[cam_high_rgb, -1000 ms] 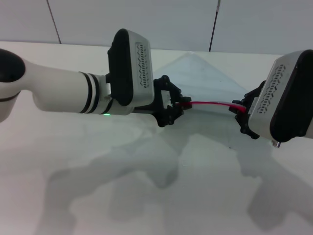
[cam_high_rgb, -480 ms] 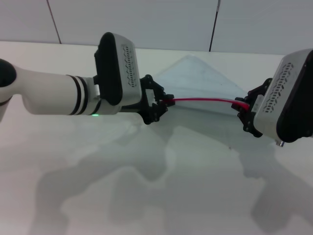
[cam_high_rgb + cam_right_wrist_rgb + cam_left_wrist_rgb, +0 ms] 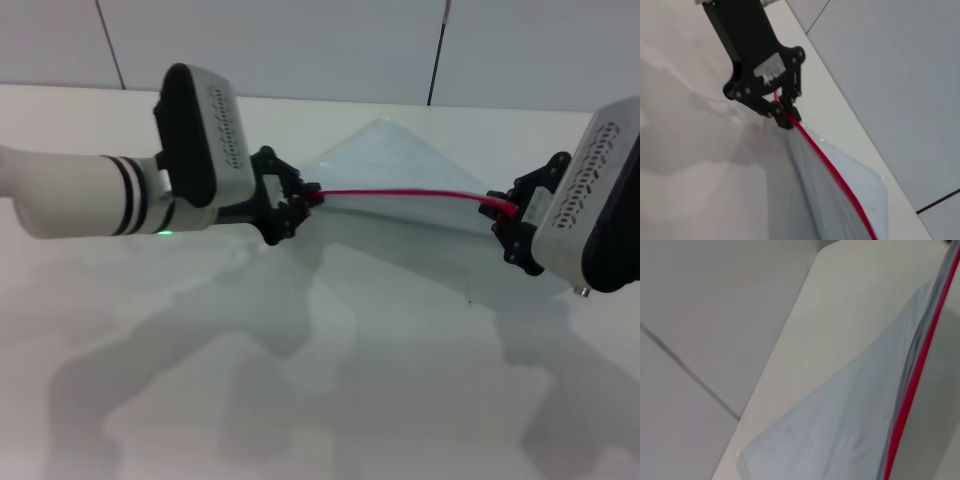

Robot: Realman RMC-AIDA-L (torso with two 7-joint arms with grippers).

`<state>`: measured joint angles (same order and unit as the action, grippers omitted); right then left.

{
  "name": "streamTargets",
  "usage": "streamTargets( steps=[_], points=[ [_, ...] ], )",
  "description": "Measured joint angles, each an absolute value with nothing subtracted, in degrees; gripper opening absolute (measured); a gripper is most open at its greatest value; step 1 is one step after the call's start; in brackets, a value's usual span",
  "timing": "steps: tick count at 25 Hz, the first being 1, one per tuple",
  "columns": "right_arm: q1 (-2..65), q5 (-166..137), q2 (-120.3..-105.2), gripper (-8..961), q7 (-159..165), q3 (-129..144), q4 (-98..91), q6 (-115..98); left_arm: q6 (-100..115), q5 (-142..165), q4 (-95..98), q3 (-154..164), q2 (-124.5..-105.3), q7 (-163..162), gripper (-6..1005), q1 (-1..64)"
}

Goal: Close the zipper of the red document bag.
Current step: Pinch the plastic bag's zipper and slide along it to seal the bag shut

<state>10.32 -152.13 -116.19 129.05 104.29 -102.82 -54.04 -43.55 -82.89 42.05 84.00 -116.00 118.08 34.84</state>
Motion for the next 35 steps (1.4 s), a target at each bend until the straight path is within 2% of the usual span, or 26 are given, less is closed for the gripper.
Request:
streamTargets(
  steps=[13,35],
  points=[
    [8.7,-152.3,-116.23,110,128.9,102.5,-104.7,-54.0,-43.5,-82.4,37.0,77.3,-115.57,120.4,78,34.3],
    [8.4,-154.3,-116.2,118,129.9,99.9,-103.7,-53.0,-43.8,-82.9,35.8,72.2,-115.9,120.5,84,33.4]
  ],
)
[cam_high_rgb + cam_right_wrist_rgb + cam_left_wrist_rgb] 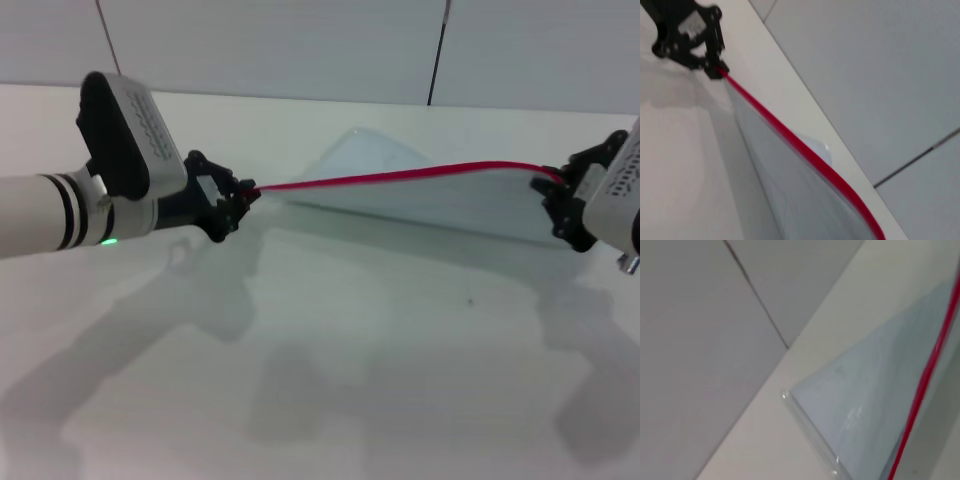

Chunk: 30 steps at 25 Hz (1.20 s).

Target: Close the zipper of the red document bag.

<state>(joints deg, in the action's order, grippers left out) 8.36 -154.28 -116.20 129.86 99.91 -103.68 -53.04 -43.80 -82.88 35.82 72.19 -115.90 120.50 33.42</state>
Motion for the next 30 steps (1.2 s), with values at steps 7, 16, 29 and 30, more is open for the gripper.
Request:
streamTargets(
  steps=[7,16,29,30],
  points=[
    [8.9,-165.4,-116.22,121,140.4,99.3,-103.3,-52.7,-43.9,-86.7,36.0,69.5,-116.17,120.1,87,34.2],
    [7.6,-164.1,-116.36,387,146.5,99.4,-99.2,-39.1,-56.7,-105.6,38.3,69.4,-115.83,120.7,338,31.8],
    [7.5,-143.9,-116.25,506,147.4,107.4,-75.3,4.6,-63.8,-136.7,39.8,74.0,-116.96,140.1,726,19.6],
    [7.9,-141.0,-116.23,505,147.7,108.7,-72.2,10.1,-63.8,-138.8,39.3,75.2,-116.96,142.3,726,19.3]
  ],
)
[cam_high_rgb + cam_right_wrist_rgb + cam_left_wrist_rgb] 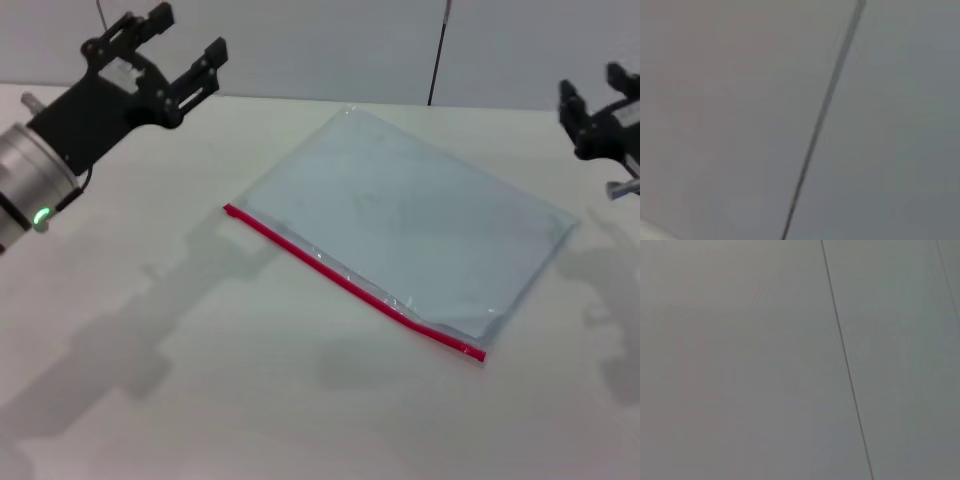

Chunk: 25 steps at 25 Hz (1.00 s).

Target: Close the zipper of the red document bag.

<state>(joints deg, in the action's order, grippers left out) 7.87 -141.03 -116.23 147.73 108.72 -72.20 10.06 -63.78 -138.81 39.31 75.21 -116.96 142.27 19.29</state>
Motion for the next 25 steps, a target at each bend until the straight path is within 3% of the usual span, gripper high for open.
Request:
streamTargets(
  steps=[13,25],
  points=[
    [15.9,-124.4,-116.32,499,155.5,122.6,-47.9,43.1,-66.0,-165.0,24.4,86.5,-117.29,162.1,723,21.9],
    [19.0,-114.7,-116.33,497,155.7,128.4,-42.0,50.5,-66.3,-166.2,20.7,83.3,-117.34,162.7,720,22.9]
  ],
)
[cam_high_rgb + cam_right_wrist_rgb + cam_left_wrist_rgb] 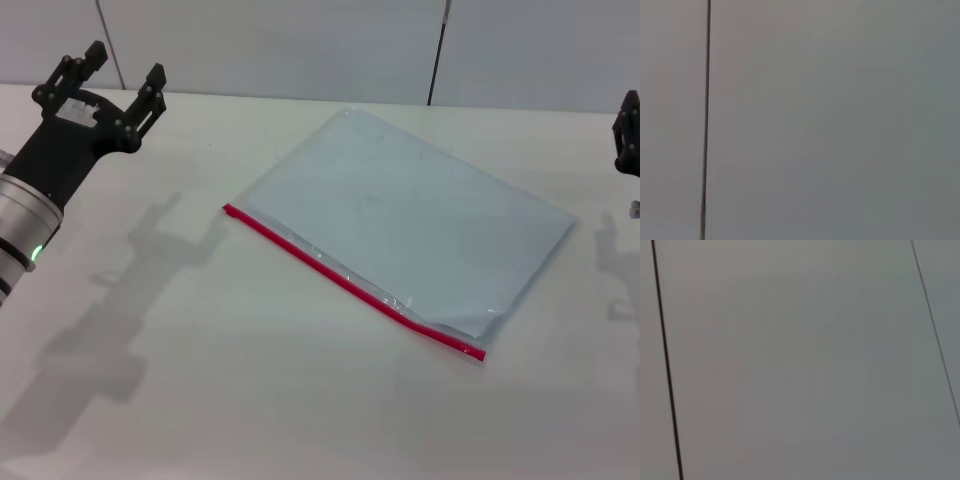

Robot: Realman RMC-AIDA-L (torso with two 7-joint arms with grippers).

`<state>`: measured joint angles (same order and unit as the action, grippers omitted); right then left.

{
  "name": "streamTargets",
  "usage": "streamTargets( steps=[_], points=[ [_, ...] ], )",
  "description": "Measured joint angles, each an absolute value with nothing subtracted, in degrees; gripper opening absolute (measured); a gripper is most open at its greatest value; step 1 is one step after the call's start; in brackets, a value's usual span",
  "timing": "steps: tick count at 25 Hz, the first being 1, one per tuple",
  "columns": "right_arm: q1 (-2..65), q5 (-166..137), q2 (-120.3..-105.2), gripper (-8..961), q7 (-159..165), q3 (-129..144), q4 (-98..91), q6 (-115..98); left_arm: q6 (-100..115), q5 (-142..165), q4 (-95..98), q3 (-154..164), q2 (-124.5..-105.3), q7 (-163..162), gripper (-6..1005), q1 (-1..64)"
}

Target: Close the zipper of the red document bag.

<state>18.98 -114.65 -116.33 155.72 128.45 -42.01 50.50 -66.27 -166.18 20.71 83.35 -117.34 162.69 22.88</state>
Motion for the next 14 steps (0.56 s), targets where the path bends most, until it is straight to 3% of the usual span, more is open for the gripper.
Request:
streamTargets(
  steps=[14],
  points=[
    [19.9,-114.4,-116.37,496,156.3,129.0,-41.2,50.7,-67.5,-166.2,18.2,83.5,-116.83,162.6,647,24.4]
  ],
)
